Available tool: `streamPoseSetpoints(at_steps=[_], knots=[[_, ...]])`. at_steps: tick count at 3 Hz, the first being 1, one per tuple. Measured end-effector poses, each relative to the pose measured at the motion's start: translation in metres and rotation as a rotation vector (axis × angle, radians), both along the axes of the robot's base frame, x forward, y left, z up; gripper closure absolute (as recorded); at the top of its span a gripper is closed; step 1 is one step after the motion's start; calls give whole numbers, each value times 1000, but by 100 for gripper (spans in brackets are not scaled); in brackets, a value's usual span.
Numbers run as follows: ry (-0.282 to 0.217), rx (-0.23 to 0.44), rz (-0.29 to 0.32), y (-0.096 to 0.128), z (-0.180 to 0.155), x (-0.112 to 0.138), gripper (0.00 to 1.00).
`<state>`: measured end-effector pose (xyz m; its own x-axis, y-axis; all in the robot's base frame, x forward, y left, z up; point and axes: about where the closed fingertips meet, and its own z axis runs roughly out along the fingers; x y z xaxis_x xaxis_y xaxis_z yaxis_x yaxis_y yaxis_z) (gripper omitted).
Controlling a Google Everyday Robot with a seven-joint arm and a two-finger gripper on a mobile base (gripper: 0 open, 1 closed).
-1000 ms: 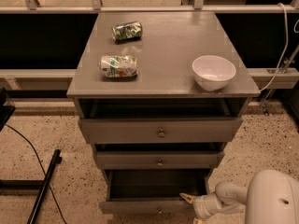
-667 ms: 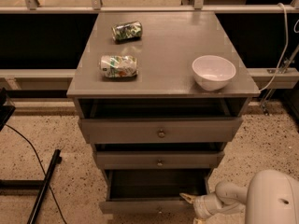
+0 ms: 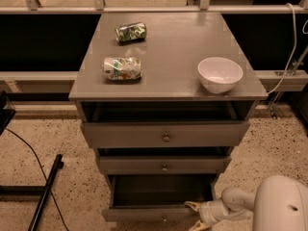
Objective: Open bottom drawer
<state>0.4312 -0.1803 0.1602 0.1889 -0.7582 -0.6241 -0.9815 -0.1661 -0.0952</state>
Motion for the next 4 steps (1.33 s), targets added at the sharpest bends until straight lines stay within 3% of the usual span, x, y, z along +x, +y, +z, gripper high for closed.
streamPoseSetpoints(at_steps=[2, 3, 4], knots=[[2, 1, 1, 1, 2, -1, 100], [4, 3, 2, 3, 1, -2, 97], [7, 5, 4, 4, 0, -3, 79]])
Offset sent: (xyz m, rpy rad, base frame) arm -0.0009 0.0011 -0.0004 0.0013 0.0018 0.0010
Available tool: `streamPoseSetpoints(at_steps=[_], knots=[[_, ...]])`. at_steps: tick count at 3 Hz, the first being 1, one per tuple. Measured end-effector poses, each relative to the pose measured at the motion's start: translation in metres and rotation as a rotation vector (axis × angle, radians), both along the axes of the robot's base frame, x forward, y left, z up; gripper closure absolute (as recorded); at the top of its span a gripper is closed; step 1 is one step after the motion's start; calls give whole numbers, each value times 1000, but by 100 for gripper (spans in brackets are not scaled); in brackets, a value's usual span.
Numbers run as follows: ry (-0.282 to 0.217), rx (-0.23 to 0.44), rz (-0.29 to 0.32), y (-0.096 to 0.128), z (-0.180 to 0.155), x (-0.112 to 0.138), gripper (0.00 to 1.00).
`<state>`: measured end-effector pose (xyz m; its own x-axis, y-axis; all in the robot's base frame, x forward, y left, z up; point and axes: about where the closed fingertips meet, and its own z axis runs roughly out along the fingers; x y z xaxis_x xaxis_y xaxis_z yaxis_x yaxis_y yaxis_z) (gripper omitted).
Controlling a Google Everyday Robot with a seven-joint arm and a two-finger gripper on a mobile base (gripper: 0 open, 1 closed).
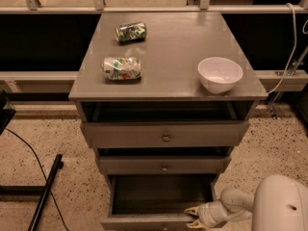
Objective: Open bottom drawer
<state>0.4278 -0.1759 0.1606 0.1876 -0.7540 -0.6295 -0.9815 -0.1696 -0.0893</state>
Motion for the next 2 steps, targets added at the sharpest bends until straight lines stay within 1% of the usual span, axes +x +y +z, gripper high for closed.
streamPoseSetpoints(at_steps=[2], knots=[[5, 3, 3, 3, -2, -2, 33]])
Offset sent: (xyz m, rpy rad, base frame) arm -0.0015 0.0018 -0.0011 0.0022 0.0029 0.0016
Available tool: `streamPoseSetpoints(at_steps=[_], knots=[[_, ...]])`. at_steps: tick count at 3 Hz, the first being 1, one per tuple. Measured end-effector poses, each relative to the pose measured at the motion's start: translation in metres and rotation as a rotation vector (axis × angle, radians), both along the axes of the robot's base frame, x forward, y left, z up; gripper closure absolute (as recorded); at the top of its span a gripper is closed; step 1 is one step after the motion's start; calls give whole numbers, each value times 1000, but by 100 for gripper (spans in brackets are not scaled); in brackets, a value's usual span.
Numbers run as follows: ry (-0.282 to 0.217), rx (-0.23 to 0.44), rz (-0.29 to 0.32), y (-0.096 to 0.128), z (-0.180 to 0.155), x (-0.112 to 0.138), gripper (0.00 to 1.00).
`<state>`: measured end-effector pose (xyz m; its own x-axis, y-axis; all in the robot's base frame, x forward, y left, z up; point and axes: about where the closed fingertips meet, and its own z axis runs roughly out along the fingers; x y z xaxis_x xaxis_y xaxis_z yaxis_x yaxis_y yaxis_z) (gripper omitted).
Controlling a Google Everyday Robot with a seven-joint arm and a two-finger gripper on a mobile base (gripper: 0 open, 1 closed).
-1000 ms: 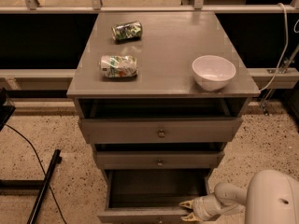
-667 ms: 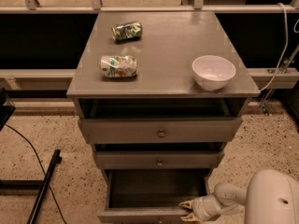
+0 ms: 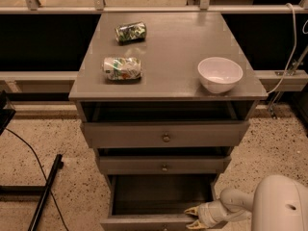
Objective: Open bottom drawer
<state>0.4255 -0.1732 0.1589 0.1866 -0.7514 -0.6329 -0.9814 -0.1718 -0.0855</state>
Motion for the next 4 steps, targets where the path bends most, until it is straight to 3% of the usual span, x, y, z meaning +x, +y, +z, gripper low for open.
streamPoseSetpoints(at_steps=[1, 2, 4], knots=[[0, 0, 0, 0, 0, 0, 9], [2, 2, 1, 1, 0, -1, 0], [-45, -19, 89, 26, 50, -21, 0]])
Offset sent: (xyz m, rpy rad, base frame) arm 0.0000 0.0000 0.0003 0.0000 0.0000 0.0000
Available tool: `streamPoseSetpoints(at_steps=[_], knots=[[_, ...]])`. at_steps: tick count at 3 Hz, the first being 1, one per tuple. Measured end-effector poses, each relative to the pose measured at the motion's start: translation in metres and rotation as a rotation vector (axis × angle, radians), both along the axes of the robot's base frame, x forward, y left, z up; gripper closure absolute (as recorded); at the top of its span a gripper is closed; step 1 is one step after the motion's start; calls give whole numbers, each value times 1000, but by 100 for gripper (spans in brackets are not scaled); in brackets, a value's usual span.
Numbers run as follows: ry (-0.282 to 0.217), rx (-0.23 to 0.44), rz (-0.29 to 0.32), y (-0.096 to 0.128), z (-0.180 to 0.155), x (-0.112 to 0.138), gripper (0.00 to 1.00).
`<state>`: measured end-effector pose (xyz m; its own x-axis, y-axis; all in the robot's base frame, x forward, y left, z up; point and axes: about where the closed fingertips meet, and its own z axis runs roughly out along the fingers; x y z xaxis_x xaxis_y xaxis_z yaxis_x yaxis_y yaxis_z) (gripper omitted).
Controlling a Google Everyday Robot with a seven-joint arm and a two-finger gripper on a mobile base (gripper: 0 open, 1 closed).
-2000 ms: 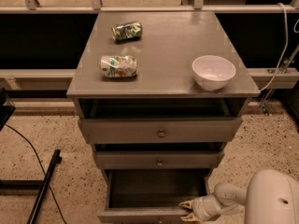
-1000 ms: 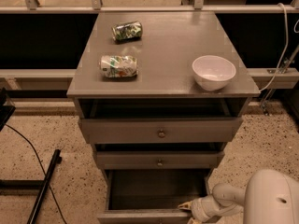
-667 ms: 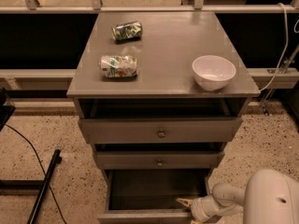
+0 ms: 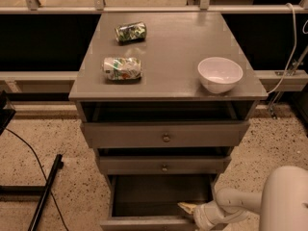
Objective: Open bottom drawer
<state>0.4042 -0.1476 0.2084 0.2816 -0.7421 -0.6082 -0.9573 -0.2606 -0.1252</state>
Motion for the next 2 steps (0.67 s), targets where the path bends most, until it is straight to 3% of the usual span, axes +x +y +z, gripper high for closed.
streamPoseSetpoints(at_steps=[1, 2], knots=[[0, 0, 0, 0, 0, 0, 0], [-14, -5, 4, 3, 21, -17, 0]])
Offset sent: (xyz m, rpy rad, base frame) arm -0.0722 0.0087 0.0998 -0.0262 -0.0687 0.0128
